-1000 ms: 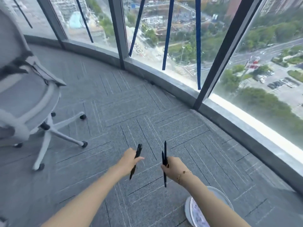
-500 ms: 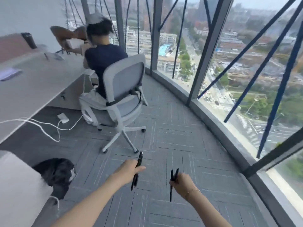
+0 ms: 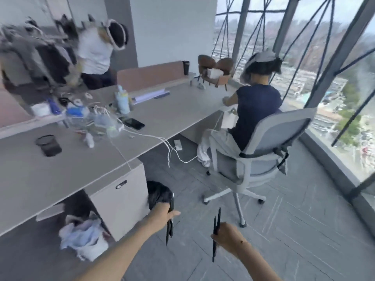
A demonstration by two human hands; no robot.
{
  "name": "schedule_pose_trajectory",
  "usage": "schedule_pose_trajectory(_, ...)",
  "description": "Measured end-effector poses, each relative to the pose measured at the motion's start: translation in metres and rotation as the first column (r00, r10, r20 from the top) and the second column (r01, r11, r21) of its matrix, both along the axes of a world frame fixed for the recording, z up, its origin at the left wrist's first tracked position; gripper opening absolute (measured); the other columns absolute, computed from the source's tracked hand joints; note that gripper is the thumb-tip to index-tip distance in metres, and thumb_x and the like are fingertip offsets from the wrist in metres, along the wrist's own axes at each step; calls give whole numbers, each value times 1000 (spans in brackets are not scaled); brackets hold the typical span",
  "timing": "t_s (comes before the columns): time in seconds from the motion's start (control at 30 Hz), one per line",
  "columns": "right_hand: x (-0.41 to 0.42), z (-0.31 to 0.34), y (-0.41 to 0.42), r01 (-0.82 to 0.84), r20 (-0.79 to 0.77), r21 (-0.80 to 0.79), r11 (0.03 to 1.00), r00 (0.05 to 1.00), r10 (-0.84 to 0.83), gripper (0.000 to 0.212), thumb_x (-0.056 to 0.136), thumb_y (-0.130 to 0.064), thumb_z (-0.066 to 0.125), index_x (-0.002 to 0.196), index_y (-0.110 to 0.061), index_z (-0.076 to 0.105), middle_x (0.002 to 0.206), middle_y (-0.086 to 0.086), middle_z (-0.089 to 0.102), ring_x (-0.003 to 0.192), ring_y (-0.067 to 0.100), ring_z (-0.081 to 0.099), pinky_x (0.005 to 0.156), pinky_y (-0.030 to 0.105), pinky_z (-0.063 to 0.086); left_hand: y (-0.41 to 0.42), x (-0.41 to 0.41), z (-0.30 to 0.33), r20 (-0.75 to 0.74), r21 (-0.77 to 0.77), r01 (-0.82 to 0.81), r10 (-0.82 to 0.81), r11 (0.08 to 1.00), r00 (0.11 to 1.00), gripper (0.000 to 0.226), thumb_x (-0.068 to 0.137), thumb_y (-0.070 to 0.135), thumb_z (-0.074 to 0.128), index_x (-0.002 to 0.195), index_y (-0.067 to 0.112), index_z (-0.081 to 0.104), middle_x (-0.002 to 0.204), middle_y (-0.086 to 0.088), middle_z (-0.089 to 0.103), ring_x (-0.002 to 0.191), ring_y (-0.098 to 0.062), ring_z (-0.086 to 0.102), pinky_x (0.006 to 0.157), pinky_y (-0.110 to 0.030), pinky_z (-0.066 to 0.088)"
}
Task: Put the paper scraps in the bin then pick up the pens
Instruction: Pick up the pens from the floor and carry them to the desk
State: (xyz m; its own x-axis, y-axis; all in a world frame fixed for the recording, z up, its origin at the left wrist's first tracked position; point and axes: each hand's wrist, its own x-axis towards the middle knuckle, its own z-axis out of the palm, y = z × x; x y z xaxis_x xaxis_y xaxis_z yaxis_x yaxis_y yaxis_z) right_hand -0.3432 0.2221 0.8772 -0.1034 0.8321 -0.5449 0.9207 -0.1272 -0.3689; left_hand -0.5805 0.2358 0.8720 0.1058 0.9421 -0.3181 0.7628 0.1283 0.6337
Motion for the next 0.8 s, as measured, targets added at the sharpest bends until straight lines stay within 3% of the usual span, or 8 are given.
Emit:
schedule_pose_trajectory(0.17, -92, 20, 76, -160, -71, 46, 986, 984, 163, 14, 89, -17, 53, 80, -9, 60, 53, -10, 54, 43, -3, 51, 41, 11, 37, 23, -95, 18, 82, 20, -212, 209, 977, 974, 36, 87, 38, 58, 65, 16, 41, 66, -2, 47, 60, -13, 44, 58, -31, 38)
schedule_pose_trajectory(0.23, -129, 29, 98, -222, -79, 81, 972, 970, 228, 15, 88, -12, 50, 80, -7, 62, 48, -9, 58, 47, -5, 59, 45, 10, 42, 31, -127, 29, 98, 42, -293, 288, 955, 953, 38, 86, 33, 61, 61, 17, 38, 60, 1, 43, 54, -14, 41, 57, -27, 34)
schedule_pose_trajectory(0.33, -184, 38, 127, -329, -56, 137, 934, 939, 339, 24, 84, -7, 45, 67, -5, 61, 63, 5, 63, 67, 17, 60, 56, 25, 47, 42, -177, 39, 145, 37, -440, 431, 897, 891, 33, 82, 32, 67, 66, 14, 45, 61, -3, 45, 55, -16, 43, 58, -29, 38)
schedule_pose_trajectory(0.4, -217, 40, 146, -398, -49, 154, 905, 911, 409, 33, 83, -9, 44, 50, -15, 43, 52, -1, 54, 54, 15, 54, 47, 22, 45, 48, -208, 43, 146, 22, -499, 491, 866, 859, 29, 82, 32, 67, 74, 10, 51, 66, -6, 48, 57, -18, 47, 59, -28, 40)
schedule_pose_trajectory(0.47, -245, 43, 168, -457, -62, 149, 877, 881, 469, 37, 82, -12, 47, 47, -18, 41, 40, -4, 50, 44, 8, 50, 39, 12, 39, 55, -235, 42, 151, 16, -546, 537, 838, 830, 28, 83, 30, 67, 77, 6, 55, 66, -7, 51, 57, -19, 48, 58, -29, 42)
schedule_pose_trajectory(0.6, -301, 48, 214, -584, -70, 156, 797, 798, 599, 24, 83, -14, 55, 67, 1, 65, 71, 9, 72, 64, 17, 58, 58, 21, 46, 75, -278, 34, 157, 24, -625, 614, 780, 773, 23, 83, 22, 67, 72, 9, 52, 63, -7, 52, 53, -18, 47, 52, -23, 39)
schedule_pose_trajectory(0.7, -342, 38, 256, -625, -138, 192, 757, 746, 651, 20, 85, -18, 57, 66, -13, 54, 73, 7, 70, 73, 21, 67, 59, 20, 49, 97, -306, 23, 187, 27, -690, 675, 723, 714, 20, 82, 20, 68, 74, 10, 53, 65, -5, 52, 55, -17, 47, 59, -27, 43)
schedule_pose_trajectory(0.8, -384, 35, 296, -661, -175, 200, 723, 702, 690, 16, 85, -15, 54, 70, -12, 50, 70, 11, 66, 76, 31, 68, 69, 38, 54, 121, -330, 18, 204, 45, -765, 744, 642, 637, 35, 80, 18, 70, 58, 18, 43, 48, 9, 41, 48, -9, 39, 58, -28, 38)
